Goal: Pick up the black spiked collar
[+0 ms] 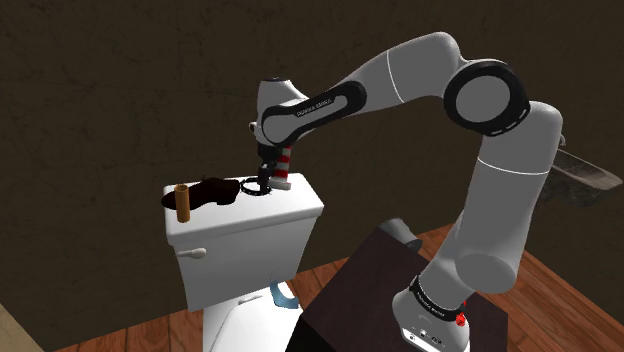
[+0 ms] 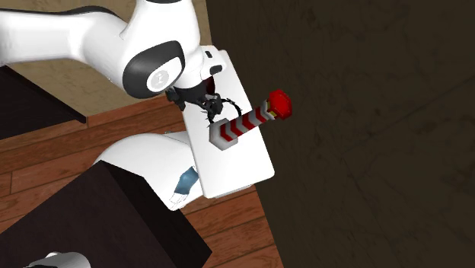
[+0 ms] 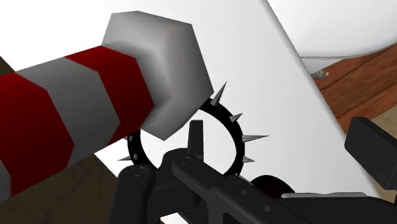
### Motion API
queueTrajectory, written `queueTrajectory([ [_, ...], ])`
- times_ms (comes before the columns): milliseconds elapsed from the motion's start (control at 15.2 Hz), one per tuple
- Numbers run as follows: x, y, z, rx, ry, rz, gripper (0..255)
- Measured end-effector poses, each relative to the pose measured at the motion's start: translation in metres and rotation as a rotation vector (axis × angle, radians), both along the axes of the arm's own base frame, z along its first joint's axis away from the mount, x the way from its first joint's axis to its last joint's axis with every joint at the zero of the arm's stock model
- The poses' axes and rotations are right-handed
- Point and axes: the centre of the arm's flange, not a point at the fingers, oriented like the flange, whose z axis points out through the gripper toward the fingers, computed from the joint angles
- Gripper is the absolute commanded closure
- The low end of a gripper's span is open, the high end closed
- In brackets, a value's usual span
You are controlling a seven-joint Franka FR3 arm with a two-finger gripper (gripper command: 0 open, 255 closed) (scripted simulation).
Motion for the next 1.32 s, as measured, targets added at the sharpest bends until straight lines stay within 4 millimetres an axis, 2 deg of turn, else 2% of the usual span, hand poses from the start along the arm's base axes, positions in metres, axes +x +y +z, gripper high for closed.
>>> queueTrajectory([
  [264, 0.025, 0.016, -0.034, 0.003, 0.009, 0.051, 0],
  [726, 0.028, 0.016, -0.068, 0.004, 0.01, 0.057, 0],
  [792, 0.028, 0.016, -0.071, 0.004, 0.01, 0.057, 255],
  [1320, 0.028, 0.016, -0.073, 0.004, 0.009, 0.058, 255],
])
